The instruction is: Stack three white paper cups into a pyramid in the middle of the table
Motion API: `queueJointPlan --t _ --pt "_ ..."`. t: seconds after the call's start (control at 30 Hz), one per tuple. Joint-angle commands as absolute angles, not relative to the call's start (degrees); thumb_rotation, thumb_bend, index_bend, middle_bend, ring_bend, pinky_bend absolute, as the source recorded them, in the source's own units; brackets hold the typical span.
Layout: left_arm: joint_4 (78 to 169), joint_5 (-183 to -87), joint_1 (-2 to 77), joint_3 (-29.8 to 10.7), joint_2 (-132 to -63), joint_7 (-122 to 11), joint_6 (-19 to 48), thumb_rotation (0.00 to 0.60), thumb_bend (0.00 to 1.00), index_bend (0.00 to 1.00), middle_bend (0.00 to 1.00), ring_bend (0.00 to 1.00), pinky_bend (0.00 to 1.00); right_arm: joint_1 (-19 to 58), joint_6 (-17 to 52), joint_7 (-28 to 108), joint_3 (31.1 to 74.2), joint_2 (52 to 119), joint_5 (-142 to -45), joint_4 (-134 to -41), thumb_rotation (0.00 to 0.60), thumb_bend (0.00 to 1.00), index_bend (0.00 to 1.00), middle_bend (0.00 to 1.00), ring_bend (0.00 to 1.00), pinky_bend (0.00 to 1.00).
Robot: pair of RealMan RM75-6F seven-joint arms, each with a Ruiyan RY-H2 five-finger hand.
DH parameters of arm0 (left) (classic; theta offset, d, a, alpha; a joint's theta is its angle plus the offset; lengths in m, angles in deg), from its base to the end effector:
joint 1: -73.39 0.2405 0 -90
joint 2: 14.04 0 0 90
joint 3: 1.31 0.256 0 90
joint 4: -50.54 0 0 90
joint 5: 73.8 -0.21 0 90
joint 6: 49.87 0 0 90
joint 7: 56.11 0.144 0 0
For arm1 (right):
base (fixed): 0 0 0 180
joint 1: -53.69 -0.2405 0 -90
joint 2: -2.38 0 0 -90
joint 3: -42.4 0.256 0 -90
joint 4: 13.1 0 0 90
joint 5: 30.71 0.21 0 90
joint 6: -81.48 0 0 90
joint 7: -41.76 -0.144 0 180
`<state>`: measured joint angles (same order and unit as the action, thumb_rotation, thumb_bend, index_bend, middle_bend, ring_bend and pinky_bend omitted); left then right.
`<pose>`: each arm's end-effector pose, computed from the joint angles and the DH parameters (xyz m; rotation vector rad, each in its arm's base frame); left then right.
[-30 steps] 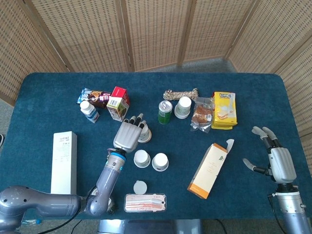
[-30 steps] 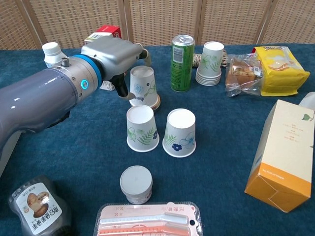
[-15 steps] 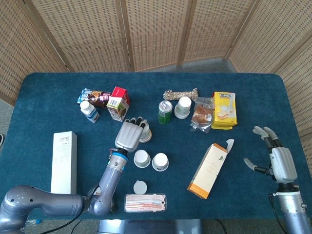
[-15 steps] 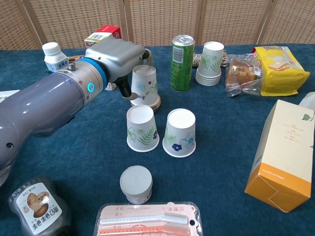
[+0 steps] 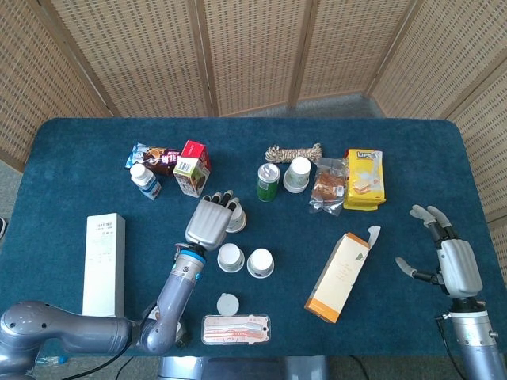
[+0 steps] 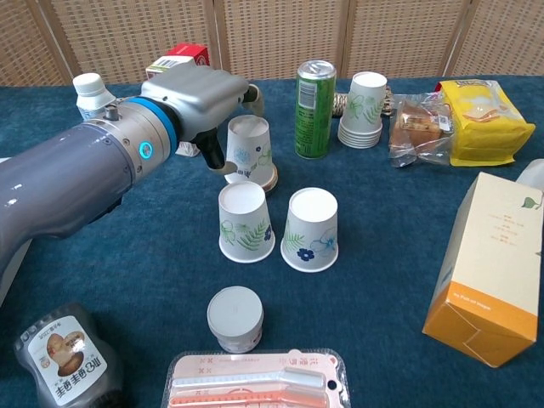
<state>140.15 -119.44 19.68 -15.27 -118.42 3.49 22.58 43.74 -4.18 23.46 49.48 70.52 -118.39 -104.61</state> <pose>-0.0443 0.3243 -0.0620 -1.8332 -0.6191 -0.7702 -0.2786 -0.2211 0.1487 1.2887 -1.0680 1.3291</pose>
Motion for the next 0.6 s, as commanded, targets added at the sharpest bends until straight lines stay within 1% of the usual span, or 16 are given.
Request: queueJointPlan --t 0.03,0.17,0.27,0.33,0.6 --pt "140.19 -119.18 19.71 -15.20 -118.26 3.81 22.75 0.600 0.29 0.26 0.19 0.25 0.44 43.74 -4.17 23.40 49.47 70.51 -118.41 -104.63 0.600 0.23 0.11 0.24 0.09 0.28" --pt "140.31 -119.16 19.73 -15.25 -117.98 3.70 22.90 0.600 0.29 0.24 0.16 0.23 0.43 43.75 -4.12 23.29 49.47 70.47 -118.37 -104.61 0.600 0.23 0.11 0.24 0.09 0.28" --pt "140.31 -119.48 19.72 -15.45 -117.86 3.08 22.90 0.600 0.29 0.21 0.07 0.17 0.41 43.73 -4.09 23.34 49.42 70.49 -118.44 -104.62 0.600 0.23 0.11 0.24 0.09 0.28" --pt "140.29 -119.53 19.67 -15.57 -117.85 2.94 22.92 0.600 0.29 0.20 0.05 0.15 0.40 43.72 -4.06 23.36 49.42 70.49 -118.43 -104.62 0.600 0.23 0.11 0.24 0.09 0.28" --pt "141.12 -119.57 19.72 -15.52 -117.44 2.95 23.32 0.600 0.29 0.20 0.04 0.14 0.40 43.71 -4.03 23.34 49.47 70.53 -118.36 -104.61 0.600 0.23 0.11 0.24 0.09 0.28"
